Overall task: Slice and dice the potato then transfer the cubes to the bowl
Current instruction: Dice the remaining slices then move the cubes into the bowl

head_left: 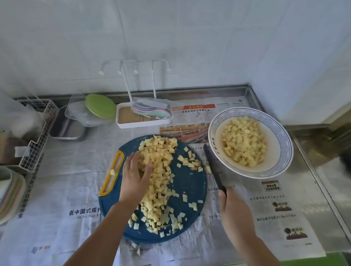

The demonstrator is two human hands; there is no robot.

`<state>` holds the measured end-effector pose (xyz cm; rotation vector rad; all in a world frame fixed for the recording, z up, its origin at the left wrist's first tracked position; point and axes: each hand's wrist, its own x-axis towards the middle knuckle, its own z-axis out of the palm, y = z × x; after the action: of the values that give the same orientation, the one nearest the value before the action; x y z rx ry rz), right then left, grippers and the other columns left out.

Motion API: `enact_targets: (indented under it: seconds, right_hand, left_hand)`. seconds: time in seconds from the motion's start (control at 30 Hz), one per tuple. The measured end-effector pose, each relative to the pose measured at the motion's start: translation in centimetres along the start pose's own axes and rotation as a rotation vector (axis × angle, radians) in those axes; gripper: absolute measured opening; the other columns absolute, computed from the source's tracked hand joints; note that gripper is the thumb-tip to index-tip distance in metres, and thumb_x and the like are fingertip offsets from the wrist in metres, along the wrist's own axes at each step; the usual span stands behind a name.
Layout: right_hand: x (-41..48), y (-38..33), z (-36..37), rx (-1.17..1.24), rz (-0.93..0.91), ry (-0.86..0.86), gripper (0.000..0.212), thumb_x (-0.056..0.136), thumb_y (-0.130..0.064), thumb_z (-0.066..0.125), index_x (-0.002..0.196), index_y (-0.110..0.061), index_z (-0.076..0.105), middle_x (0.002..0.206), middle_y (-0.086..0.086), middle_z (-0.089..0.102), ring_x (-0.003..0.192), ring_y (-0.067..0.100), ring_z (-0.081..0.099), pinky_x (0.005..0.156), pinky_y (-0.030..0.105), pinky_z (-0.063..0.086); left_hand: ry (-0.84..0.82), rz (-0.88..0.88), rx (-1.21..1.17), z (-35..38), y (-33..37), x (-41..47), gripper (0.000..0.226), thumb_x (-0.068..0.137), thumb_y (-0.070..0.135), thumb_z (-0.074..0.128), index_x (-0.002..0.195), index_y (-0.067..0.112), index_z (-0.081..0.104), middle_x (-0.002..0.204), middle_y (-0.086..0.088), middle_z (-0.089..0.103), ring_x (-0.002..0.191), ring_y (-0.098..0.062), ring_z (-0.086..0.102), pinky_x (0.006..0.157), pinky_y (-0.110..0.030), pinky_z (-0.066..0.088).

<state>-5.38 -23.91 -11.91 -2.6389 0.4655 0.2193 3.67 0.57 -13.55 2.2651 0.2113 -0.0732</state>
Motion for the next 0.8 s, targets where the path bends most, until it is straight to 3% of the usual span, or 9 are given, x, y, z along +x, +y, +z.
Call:
enact_targets:
  seconds: [0.1, 0.3, 0.5, 0.57, 0.63, 0.7, 0.8]
  right_hand:
    - [-0.3, -1.0, 0.0, 0.093, 0.020, -0.033, 0.034, 0.104, -0.035, 0.025, 0.103, -0.015, 0.052, 0.063, -0.006, 0.053, 0.053, 0.006, 0.053, 0.044, 0.019, 0.032]
    - [-2.2, -3.2, -0.2, 0.082, -0.126, -0.137, 0.022, 0.103, -0.040, 0.026, 0.094, -0.027, 0.040, 0.061, -0.009, 0.049, 0.044, 0.004, 0.045, 0.042, 0.020, 0.035]
    - [-0.4, -2.9, 0.0, 0.059, -0.080, -0.022, 0.030, 0.103, -0.040, 0.022, 0.098, -0.022, 0.044, 0.064, -0.008, 0.052, 0.050, 0.005, 0.050, 0.041, 0.020, 0.034]
    - [0.7, -2.7, 0.2, 0.046, -0.095, 0.003, 0.035, 0.103, -0.039, 0.020, 0.102, -0.017, 0.048, 0.063, -0.007, 0.053, 0.050, 0.005, 0.051, 0.042, 0.018, 0.032]
    - [1.5, -2.9, 0.3, 0.021, -0.094, 0.000, 0.038, 0.103, -0.039, 0.020, 0.101, -0.016, 0.049, 0.064, -0.007, 0.053, 0.053, 0.008, 0.054, 0.046, 0.020, 0.037]
    - [2.1, -3.3, 0.5, -0.054, -0.077, -0.012, 0.040, 0.104, -0.040, 0.020, 0.100, -0.015, 0.051, 0.066, -0.008, 0.052, 0.057, 0.011, 0.056, 0.052, 0.023, 0.043]
    - [2.0, -4.3, 1.3, -0.115, -0.092, -0.042, 0.037, 0.104, -0.041, 0.021, 0.102, -0.015, 0.048, 0.064, -0.008, 0.050, 0.053, 0.009, 0.051, 0.050, 0.022, 0.041]
  left_hand:
    - [0.012, 0.010, -0.036, 0.2, 0.4, -0.3, 0.061, 0.094, 0.049, 0.046, 0.147, 0.022, 0.032, 0.147, -0.003, 0.032, 0.135, -0.021, 0.032, 0.111, -0.042, 0.031]
    - [0.026, 0.013, -0.065, 0.4, 0.2, -0.3, 0.061, 0.093, 0.053, 0.045, 0.145, 0.022, 0.035, 0.145, -0.001, 0.035, 0.133, -0.020, 0.035, 0.110, -0.045, 0.034]
    - [0.056, 0.018, -0.102, 0.5, 0.1, -0.2, 0.056, 0.094, 0.048, 0.048, 0.142, 0.022, 0.037, 0.144, -0.001, 0.036, 0.132, -0.019, 0.037, 0.108, -0.040, 0.035]
    - [0.094, 0.024, -0.102, 0.6, 0.1, -0.2, 0.057, 0.094, 0.047, 0.049, 0.143, 0.021, 0.037, 0.149, -0.002, 0.031, 0.138, -0.020, 0.028, 0.112, -0.043, 0.030]
    - [0.130, 0.011, -0.084, 0.8, 0.2, 0.1, 0.063, 0.093, 0.048, 0.049, 0.147, 0.023, 0.031, 0.157, -0.001, 0.018, 0.145, -0.017, 0.008, 0.117, -0.046, 0.016]
    - [0.086, -0.031, -0.087, 0.9, 0.4, 0.5, 0.070, 0.092, 0.054, 0.047, 0.152, 0.029, 0.021, 0.160, 0.003, 0.005, 0.147, -0.014, -0.004, 0.117, -0.047, 0.006]
    - [-0.004, -0.041, -0.031, 1.3, 0.6, 0.9, 0.071, 0.092, 0.057, 0.044, 0.152, 0.031, 0.016, 0.161, 0.003, 0.005, 0.147, -0.018, -0.003, 0.119, -0.046, 0.001]
